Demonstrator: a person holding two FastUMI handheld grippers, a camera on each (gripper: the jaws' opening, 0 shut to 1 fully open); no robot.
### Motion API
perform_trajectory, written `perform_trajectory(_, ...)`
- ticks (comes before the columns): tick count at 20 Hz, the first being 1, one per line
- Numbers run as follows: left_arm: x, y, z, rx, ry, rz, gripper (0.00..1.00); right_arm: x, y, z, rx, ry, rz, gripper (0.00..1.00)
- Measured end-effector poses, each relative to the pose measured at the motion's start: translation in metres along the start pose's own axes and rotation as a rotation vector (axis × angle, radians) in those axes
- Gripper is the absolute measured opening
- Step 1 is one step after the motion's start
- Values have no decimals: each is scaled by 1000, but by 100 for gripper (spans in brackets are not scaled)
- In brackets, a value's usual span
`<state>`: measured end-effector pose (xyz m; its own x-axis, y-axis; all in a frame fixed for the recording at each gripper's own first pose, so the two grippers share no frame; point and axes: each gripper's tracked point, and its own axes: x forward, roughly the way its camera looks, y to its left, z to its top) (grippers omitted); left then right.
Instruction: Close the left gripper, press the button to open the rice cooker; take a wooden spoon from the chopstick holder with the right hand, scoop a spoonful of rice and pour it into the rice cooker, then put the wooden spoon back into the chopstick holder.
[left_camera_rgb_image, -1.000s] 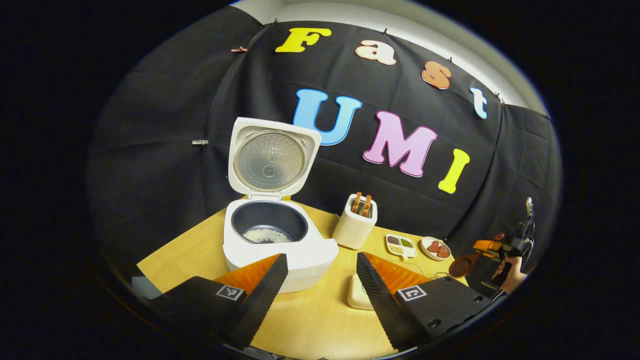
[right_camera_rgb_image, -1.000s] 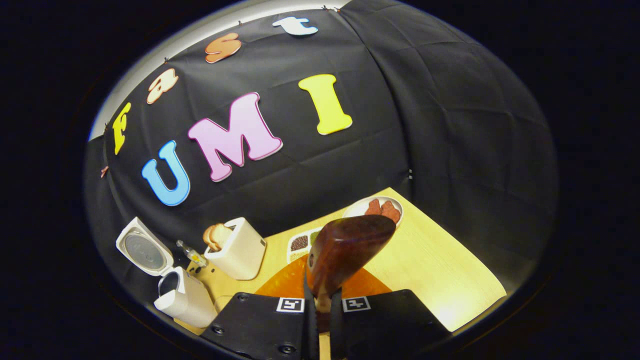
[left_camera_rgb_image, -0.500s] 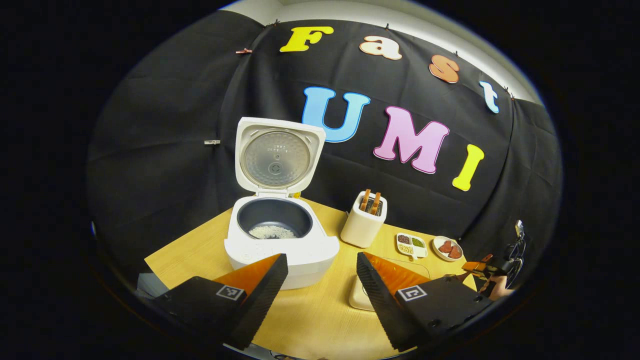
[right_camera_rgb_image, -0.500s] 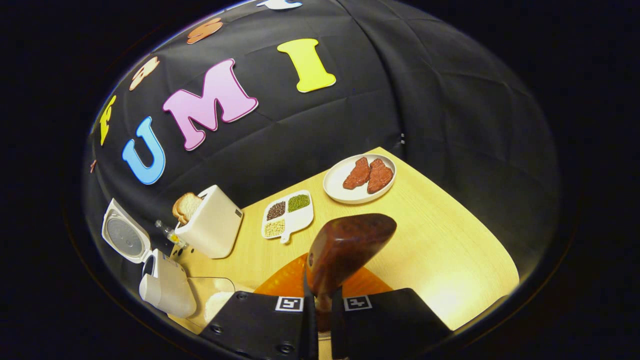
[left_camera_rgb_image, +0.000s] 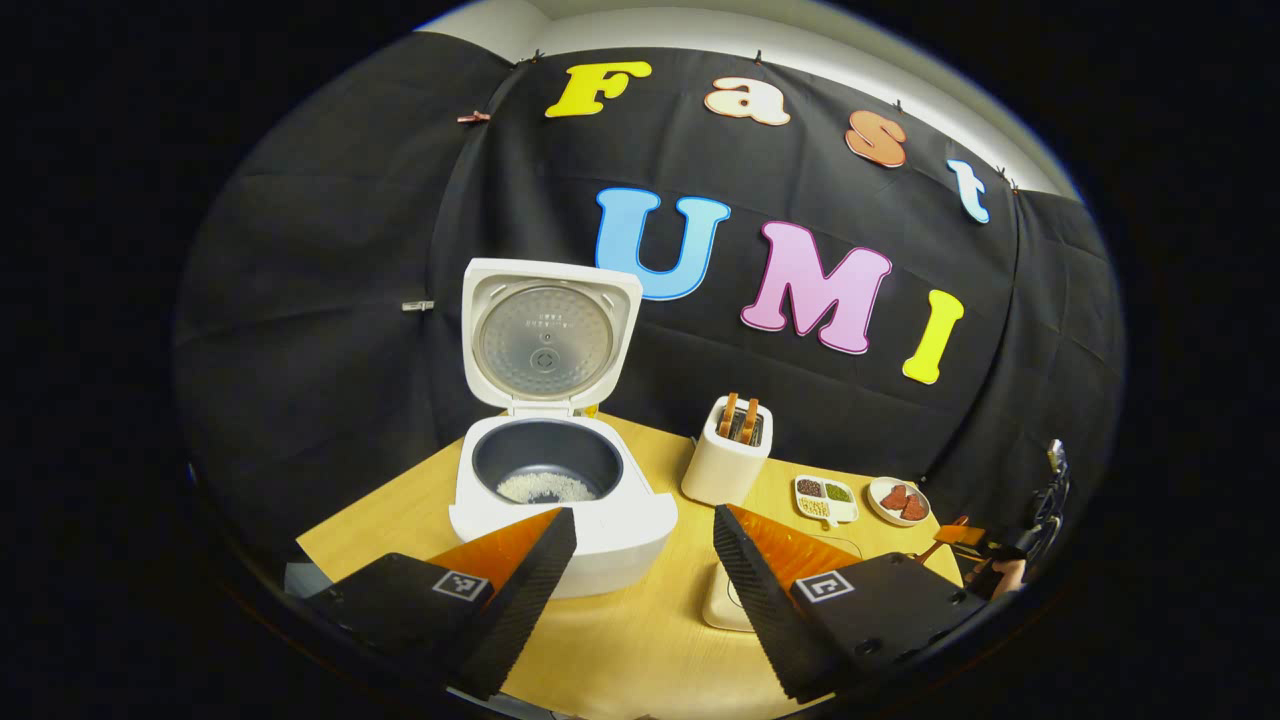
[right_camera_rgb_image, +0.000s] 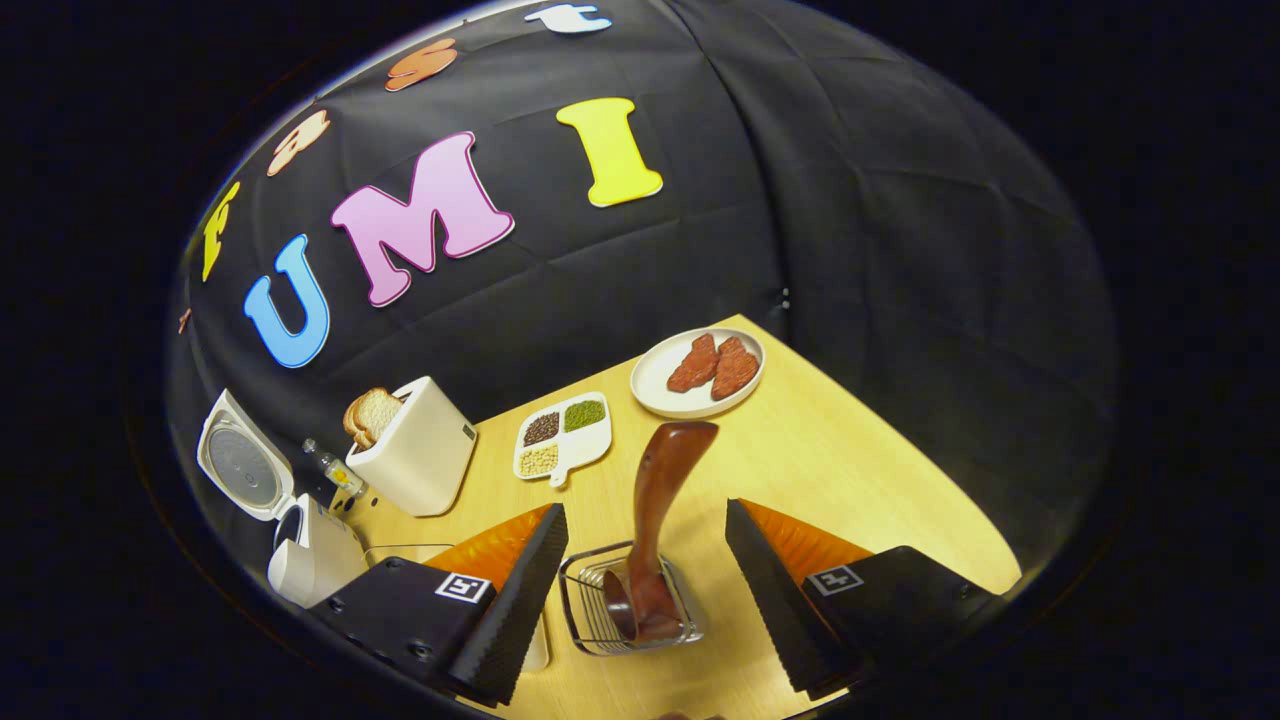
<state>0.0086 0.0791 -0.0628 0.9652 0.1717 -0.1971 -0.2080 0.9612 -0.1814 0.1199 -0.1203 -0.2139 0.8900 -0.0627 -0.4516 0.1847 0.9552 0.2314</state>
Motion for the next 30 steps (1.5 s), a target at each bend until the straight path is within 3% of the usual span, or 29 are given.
perform_trajectory(9, 52, 33, 129, 88, -133, -14, 95, -119, -37, 55, -136, -224, -112, 99)
perform_trajectory(14, 87, 50, 190, 57, -172, -18, 95, -166, -35, 63, -181, -288, -124, 98)
perform_trajectory(19, 132, 78, 240, 112, -161, 61, 95, -181, -23, 47, -189, -274, -102, 98)
perform_trajectory(24, 181, 102, 288, 31, -164, 73, 95, -191, -7, 53, -196, -297, -84, 98)
perform_trajectory(30, 249, 144, 282, -25, -52, 121, 95, -203, 5, 59, -221, -325, -77, 99)
